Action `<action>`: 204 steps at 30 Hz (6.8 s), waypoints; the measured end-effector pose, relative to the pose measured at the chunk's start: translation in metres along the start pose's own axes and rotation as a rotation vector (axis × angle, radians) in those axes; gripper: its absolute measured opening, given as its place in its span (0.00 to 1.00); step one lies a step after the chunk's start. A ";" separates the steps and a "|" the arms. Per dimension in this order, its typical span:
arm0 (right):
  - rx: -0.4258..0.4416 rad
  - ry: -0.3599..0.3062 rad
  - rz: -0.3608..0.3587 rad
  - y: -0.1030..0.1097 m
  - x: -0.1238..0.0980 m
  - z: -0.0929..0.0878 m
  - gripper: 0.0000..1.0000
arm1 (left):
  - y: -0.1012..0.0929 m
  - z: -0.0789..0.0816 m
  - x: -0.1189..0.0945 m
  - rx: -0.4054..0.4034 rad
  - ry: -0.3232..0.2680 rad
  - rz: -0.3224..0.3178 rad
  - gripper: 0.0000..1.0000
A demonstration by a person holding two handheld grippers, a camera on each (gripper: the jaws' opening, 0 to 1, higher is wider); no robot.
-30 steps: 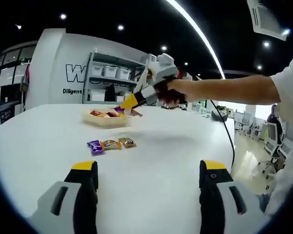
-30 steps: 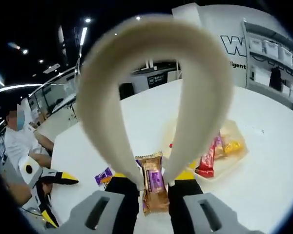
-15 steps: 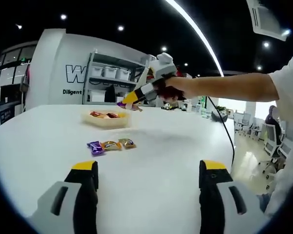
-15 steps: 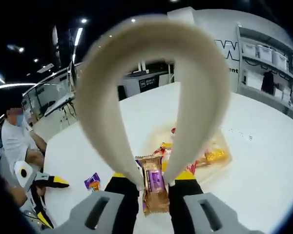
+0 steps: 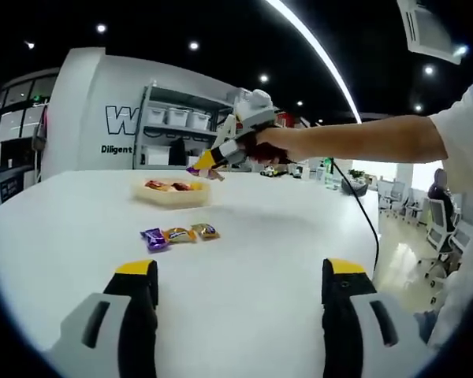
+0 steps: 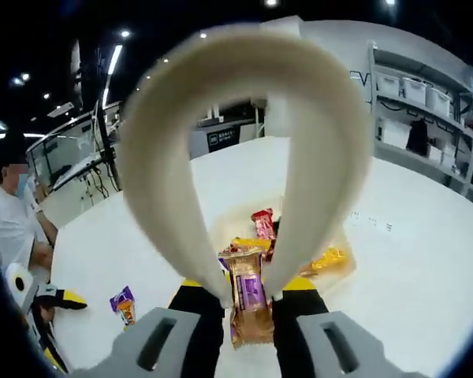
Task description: Place the target food into the container with the food tongs after gripping and lifting it, then release it inside without dropping or visibly crushing the food.
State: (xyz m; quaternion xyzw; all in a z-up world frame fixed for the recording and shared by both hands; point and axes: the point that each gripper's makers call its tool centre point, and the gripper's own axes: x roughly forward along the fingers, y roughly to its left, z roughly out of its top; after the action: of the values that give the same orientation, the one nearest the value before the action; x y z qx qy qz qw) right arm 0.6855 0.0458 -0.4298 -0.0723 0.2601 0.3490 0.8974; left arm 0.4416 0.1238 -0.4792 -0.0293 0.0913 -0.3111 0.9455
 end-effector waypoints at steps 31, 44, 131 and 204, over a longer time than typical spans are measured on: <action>-0.228 0.026 -0.043 -0.016 0.050 -0.017 0.20 | 0.000 -0.002 0.002 0.001 0.014 0.005 0.84; -0.199 -0.032 -0.048 -0.018 0.039 -0.006 0.22 | -0.001 -0.002 0.001 -0.008 0.016 -0.003 0.84; 0.035 0.020 0.208 0.089 -0.021 -0.046 0.21 | 0.000 -0.002 0.002 0.005 0.016 0.003 0.83; -0.036 -0.048 0.249 0.105 -0.036 -0.056 0.13 | -0.002 -0.004 0.001 0.012 0.023 -0.013 0.81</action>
State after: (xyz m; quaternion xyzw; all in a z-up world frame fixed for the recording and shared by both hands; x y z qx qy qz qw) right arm 0.5700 0.0852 -0.4533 -0.0472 0.2393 0.4638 0.8517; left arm 0.4407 0.1219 -0.4832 -0.0206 0.0999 -0.3181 0.9426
